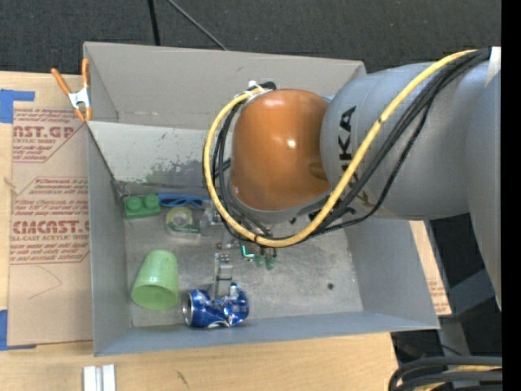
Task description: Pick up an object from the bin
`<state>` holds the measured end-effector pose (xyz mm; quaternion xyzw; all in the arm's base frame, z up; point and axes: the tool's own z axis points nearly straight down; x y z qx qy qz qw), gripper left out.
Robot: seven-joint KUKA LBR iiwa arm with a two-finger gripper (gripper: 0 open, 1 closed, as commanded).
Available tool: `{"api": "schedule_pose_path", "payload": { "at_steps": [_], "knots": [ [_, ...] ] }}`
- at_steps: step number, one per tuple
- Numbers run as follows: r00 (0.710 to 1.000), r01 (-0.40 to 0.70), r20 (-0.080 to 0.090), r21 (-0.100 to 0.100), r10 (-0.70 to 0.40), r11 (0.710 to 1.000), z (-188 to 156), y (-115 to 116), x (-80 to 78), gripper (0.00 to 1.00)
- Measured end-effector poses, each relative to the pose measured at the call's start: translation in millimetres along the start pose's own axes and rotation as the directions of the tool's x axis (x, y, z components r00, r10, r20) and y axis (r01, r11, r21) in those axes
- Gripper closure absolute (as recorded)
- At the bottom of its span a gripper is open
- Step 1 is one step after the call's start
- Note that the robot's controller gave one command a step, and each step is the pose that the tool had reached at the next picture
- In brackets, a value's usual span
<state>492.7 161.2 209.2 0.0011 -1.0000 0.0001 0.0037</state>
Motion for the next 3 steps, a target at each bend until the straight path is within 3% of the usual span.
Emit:
{"api": "schedule_pose_path", "payload": {
  "at_steps": [1,2,3],
  "knots": [
    [0.958,0.286,0.009,0.001,-0.286,0.958,127,-18,10.1,0.0],
    [0.958,0.285,0.015,0.002,-0.285,0.959,124,-18,8.1,1.0],
    [0.97,0.243,0.017,0.001,-0.243,0.97,-9,-16,3.5,1.0]
  ]
}}
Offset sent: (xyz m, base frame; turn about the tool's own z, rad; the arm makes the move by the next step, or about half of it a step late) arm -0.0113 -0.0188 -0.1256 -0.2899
